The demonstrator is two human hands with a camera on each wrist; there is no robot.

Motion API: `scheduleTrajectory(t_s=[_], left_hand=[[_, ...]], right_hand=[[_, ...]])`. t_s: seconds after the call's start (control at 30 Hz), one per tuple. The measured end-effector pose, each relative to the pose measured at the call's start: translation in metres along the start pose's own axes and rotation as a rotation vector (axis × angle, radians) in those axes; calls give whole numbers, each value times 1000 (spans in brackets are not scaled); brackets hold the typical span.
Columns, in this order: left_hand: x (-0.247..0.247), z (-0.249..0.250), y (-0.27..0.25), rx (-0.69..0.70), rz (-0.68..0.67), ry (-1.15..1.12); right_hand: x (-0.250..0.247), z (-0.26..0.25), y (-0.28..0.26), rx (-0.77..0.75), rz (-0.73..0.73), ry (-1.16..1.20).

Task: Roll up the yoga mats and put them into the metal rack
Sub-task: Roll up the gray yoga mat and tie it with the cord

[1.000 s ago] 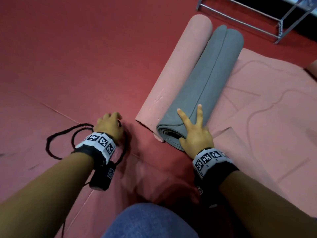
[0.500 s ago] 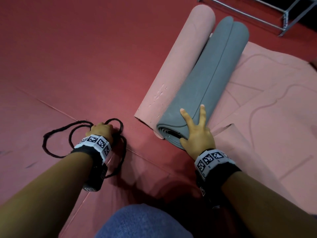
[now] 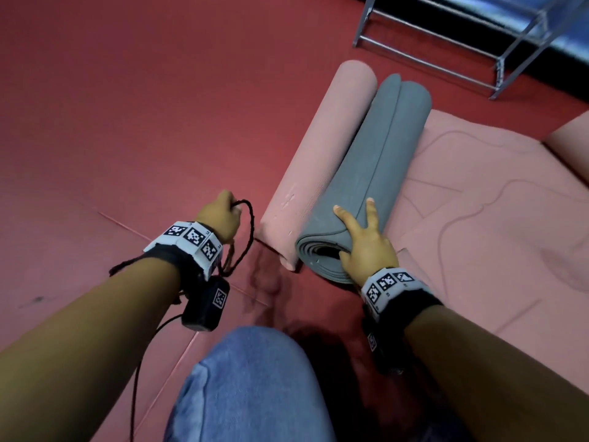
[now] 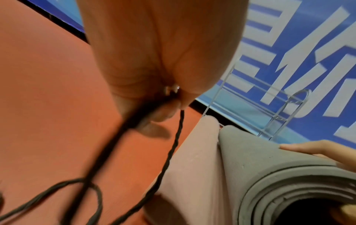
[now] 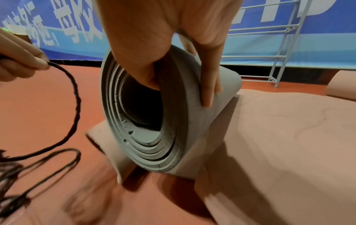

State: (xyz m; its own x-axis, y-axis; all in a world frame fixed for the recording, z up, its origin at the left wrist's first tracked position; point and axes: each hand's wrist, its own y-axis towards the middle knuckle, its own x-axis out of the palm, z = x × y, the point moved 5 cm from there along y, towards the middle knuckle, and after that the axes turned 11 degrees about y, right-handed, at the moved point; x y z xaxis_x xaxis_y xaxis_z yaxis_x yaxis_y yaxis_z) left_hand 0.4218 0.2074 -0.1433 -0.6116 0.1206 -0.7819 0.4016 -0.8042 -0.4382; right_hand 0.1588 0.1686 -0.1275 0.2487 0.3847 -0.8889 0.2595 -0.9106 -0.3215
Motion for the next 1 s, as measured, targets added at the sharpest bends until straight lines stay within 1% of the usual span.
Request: scheduleTrajectory(t_s=[0.17, 0.23, 0.3, 0.4, 0.53, 0.63, 0.73, 0.83, 0.9, 1.0], left_hand=[[-67, 49, -45, 102, 3, 30], [-91, 68, -66, 128, -39, 22], [-113, 84, -84, 154, -73, 45], [-132, 97, -100, 184, -44, 77], [-139, 98, -113, 186, 4, 5], [-153, 113, -137, 187, -16, -34], [-182, 153, -169, 228, -27, -69], [-216, 207, -202, 260, -40, -132], [-237, 241, -223, 283, -40, -149], [-270, 284, -257, 292, -44, -130]], right_hand=[[-103, -17, -10, 22, 98, 116], [-143, -24, -20, 28, 143, 180], [-173, -31, -29, 17, 145, 222], [-186, -33, -39, 15, 108, 190], [-178, -41, -43, -27, 49, 116], [-202, -49, -51, -21, 107, 194], [-258, -60, -68, 2, 208, 375], [-310, -67, -90, 79, 280, 560], [-338, -67, -109, 127, 288, 655], [-382, -65, -139, 177, 258, 739]])
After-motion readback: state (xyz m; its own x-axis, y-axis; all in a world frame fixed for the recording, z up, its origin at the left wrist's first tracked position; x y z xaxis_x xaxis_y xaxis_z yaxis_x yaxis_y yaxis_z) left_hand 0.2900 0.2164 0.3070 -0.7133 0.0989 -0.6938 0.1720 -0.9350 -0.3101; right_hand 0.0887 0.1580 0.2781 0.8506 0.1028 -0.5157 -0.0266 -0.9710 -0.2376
